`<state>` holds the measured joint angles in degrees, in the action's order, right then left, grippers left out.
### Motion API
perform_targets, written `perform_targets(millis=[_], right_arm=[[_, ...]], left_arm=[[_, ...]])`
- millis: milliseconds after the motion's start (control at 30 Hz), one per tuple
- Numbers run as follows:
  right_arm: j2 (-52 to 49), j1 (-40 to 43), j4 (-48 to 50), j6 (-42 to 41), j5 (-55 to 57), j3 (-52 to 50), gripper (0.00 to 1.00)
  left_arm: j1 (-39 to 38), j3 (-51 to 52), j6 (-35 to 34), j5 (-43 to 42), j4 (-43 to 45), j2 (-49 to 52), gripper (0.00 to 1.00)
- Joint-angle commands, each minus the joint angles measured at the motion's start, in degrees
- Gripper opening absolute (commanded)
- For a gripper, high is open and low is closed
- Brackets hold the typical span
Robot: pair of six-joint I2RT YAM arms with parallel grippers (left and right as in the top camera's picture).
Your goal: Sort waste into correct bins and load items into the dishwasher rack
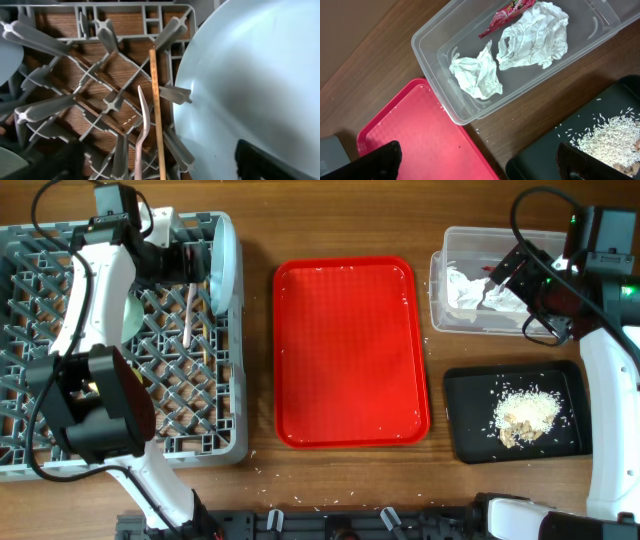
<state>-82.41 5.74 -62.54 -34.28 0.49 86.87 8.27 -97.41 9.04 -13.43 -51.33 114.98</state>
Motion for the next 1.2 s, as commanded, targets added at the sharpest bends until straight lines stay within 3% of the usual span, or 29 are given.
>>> perform_targets(millis=[0, 200, 367, 567, 667, 900, 967, 1167], right_arm=[[-0.26, 0.07, 0.20, -0.39, 0.94, 0.76, 1.00], [-0.26, 0.07, 0.20, -0.37, 0.94, 0.76, 1.00], [-0.26, 0.07, 0.20, -0.39, 0.94, 0.76, 1.00], [-0.26, 0.07, 0.17, -0.37, 0.94, 0.76, 1.00], [-0.26, 0.07, 0.20, -0.37, 0.94, 0.76, 1.00], [-0.26, 0.07, 0.20, -0.37, 0.94, 0.76, 1.00], [-0.26, 0.07, 0.17, -0.37, 0.94, 0.76, 1.00], [-0.26, 0.07, 0.17, -0.37, 0.94, 0.76, 1.00]], left_arm=[[0.22, 0.00, -6.51, -0.92, -0.04, -2.10, 1.00], [0.22, 0.00, -13.77, -1.09, -3.43, -16.41, 1.00], [0.22, 0.02, -15.98, -1.11, -13.99, -30.21, 1.00], [0.22, 0.55, -18.69, -1.18, -22.86, -38.36, 1.00], [0.20, 6.12, -20.02, -2.93, -20.83, -43.71, 1.00], [0.22, 36.09, -20.02, -13.42, -7.28, -67.54, 1.00], [0.22, 39.21, -20.02, -14.21, -7.61, -74.55, 1.00], [0.22, 39.34, -20.00, -14.19, -9.99, -82.84, 1.00]])
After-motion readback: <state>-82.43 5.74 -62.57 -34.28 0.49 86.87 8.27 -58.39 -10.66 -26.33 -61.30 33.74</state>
